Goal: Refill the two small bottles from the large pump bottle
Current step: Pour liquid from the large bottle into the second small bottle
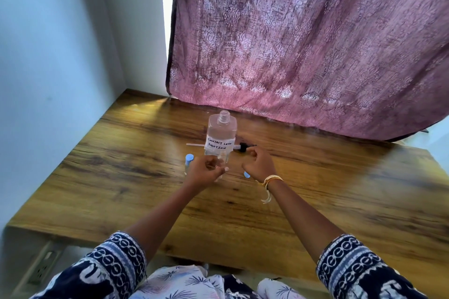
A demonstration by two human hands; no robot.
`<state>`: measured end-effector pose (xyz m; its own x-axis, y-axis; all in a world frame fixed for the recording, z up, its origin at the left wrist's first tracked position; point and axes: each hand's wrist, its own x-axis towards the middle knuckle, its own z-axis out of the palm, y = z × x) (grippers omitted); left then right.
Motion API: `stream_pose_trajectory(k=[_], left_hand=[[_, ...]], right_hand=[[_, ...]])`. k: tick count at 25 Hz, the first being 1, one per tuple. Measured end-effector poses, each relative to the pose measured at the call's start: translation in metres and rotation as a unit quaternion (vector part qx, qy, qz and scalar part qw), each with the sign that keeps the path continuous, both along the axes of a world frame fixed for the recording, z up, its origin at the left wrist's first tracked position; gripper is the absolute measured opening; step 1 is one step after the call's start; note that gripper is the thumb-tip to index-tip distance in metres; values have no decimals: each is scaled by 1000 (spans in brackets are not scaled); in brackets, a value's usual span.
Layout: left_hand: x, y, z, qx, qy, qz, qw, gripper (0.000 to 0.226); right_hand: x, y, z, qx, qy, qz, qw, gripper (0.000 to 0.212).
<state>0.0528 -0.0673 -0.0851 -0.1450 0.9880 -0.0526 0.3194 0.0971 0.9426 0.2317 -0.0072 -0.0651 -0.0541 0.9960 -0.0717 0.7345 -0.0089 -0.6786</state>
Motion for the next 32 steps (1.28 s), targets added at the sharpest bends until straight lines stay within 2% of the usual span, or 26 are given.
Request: stream_pose_trajectory(k=[3,6,8,10,12,15,17,20,26,30,32], left_hand=[[-9,2,9,27,14,23,999,23],[-21,4,21,54,9,21,998,19],[-30,7,27,74,16,45,996,17],[-41,12,29,92,27,75,993,17],[-52,16,30,96,20,85,992,24],[-62,21,31,88,20,74,993,30],[-64,26,33,86,26,71,993,29],[-65,34,34,78,20,66,995,30],[-63,42,36,94,38,58,993,15],[-62,44,40,86,14,41,995,6],[-59,46,43,87,10,29,996,9]], right_hand=[[-19,14,21,-10,91,-6,996,53],[-36,25,36,-56,134,45,988,71],[-47,29,38,-81,131,83,985,86],[-53,39,27,-67,113,92,987,98],[-58,53,6,-33,121,104,987,91],[-64,31,30,6,140,72,988,62],[-63,29,28,6,159,61,985,63],[-66,28,17,43,170,15,984,78],[-78,21,10,62,220,-65,971,76],[-67,25,21,88,192,-29,977,74],[-61,25,33,93,156,-10,983,74]])
